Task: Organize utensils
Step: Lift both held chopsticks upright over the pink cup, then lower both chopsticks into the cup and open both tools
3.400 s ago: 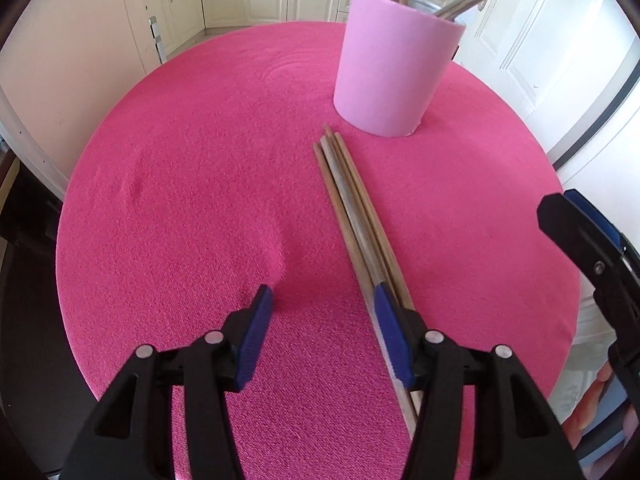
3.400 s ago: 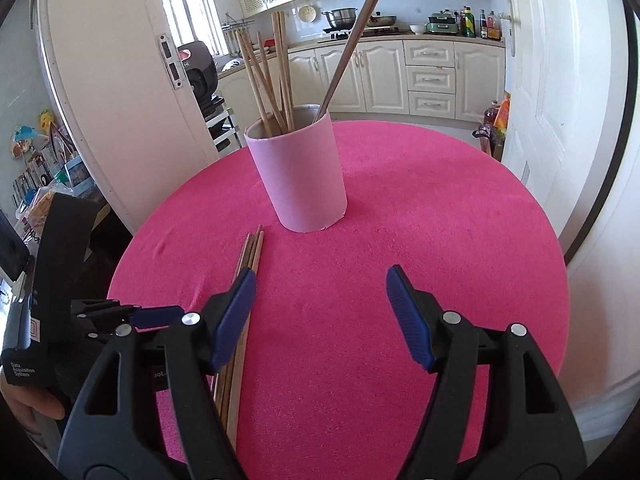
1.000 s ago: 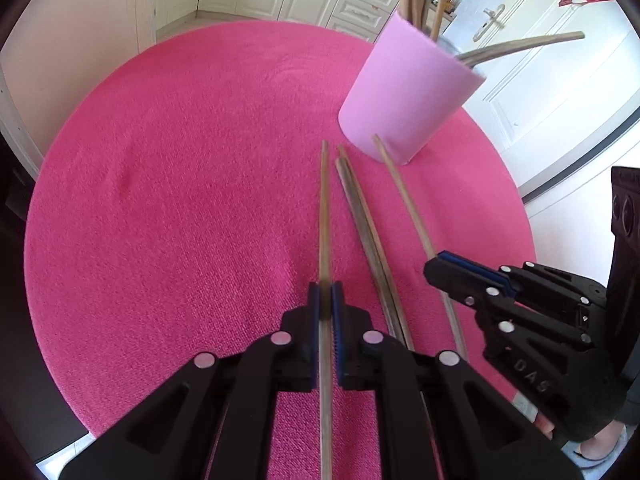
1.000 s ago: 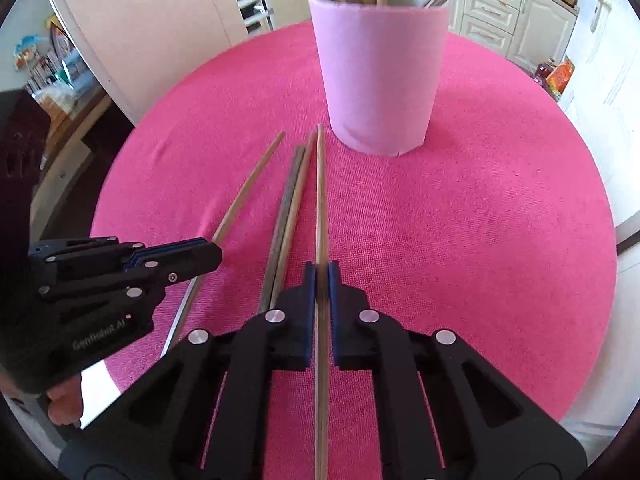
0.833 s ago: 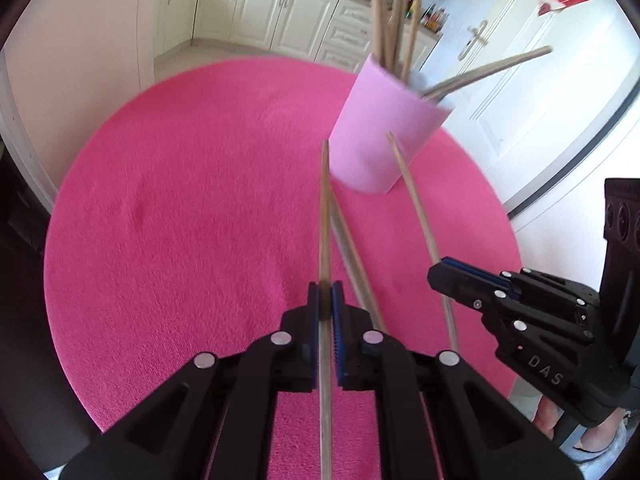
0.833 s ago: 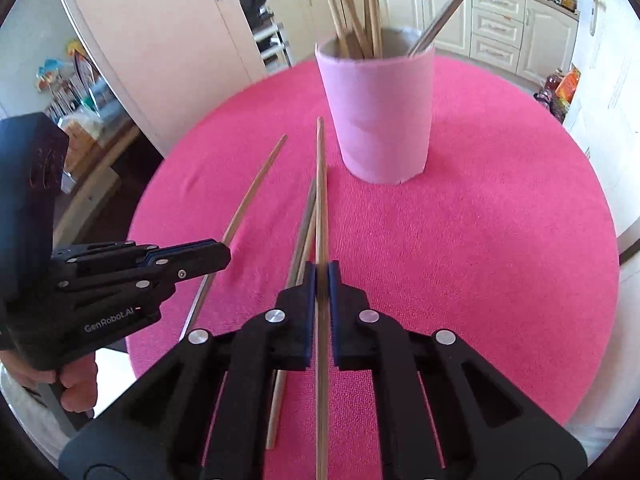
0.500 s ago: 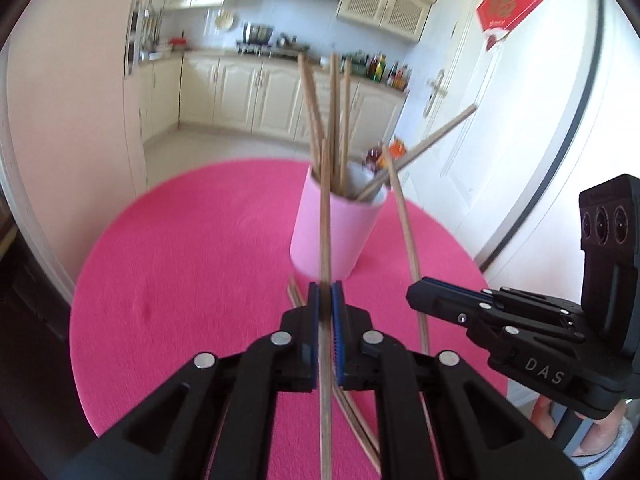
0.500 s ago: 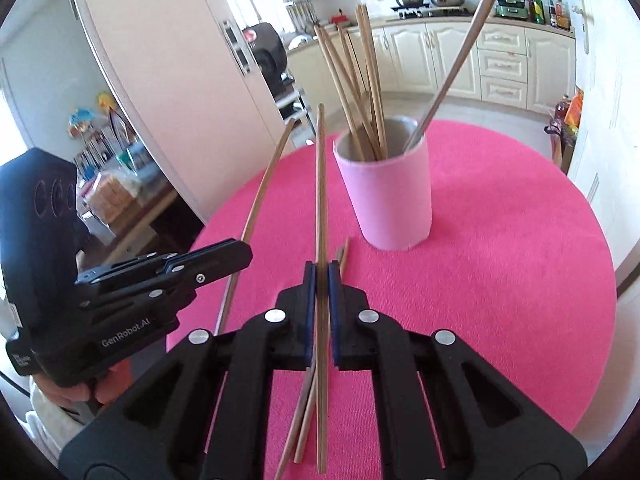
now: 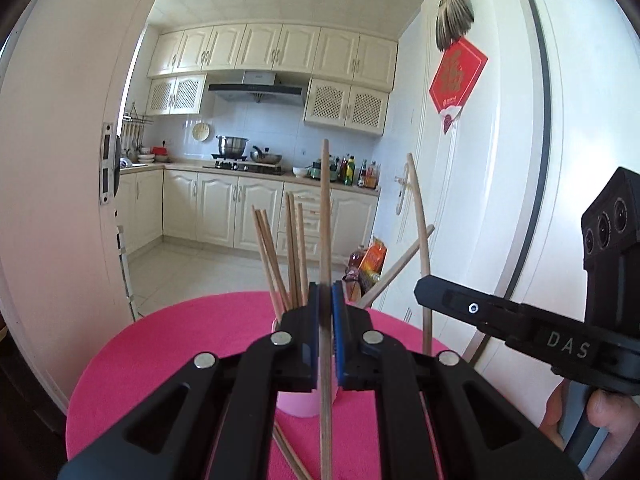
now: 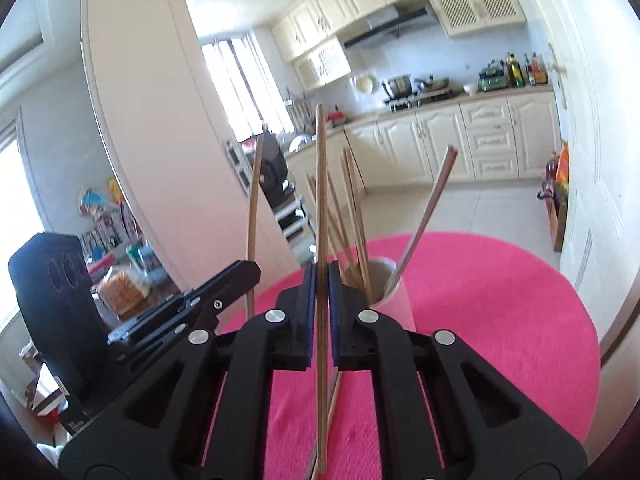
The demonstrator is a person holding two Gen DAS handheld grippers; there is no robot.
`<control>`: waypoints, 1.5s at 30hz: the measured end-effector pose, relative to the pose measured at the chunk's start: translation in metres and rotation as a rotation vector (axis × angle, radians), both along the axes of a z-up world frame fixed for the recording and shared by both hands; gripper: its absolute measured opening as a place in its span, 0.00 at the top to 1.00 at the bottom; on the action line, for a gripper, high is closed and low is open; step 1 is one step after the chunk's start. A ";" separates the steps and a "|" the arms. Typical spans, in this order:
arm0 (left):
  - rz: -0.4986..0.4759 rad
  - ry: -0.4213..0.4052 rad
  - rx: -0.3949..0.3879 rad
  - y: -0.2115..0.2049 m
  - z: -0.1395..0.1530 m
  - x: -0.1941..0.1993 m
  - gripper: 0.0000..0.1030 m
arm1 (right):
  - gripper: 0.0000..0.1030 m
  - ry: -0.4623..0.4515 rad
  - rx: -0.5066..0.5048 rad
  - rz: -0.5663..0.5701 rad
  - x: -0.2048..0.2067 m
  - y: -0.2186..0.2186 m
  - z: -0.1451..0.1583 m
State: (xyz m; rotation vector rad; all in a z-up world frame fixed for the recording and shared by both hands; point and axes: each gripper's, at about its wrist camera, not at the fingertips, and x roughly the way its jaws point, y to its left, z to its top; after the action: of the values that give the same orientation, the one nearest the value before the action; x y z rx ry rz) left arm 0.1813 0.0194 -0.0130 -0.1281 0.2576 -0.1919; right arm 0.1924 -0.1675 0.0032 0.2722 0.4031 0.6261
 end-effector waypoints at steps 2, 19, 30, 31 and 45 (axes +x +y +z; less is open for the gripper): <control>-0.002 -0.048 -0.015 0.000 0.007 0.003 0.93 | 0.94 -0.046 0.016 -0.022 0.005 -0.002 0.005; 0.046 -0.332 -0.072 -0.005 0.029 0.046 0.93 | 0.94 -0.382 0.068 -0.179 0.036 -0.001 0.024; 0.089 -0.354 -0.090 -0.002 0.012 0.070 0.93 | 0.94 -0.380 0.078 -0.206 0.049 0.000 0.006; 0.093 -0.349 -0.094 -0.002 0.010 0.071 0.93 | 0.94 -0.379 0.077 -0.204 0.050 -0.001 0.005; 0.063 -0.257 -0.062 -0.003 -0.004 0.085 0.93 | 0.94 -0.377 0.021 -0.213 0.050 0.007 -0.006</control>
State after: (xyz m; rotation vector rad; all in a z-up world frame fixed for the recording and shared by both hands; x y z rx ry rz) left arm 0.2664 0.0159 -0.0174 -0.1706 -0.0082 -0.1523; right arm 0.2421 -0.1609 -0.0028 0.2083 0.0041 0.4589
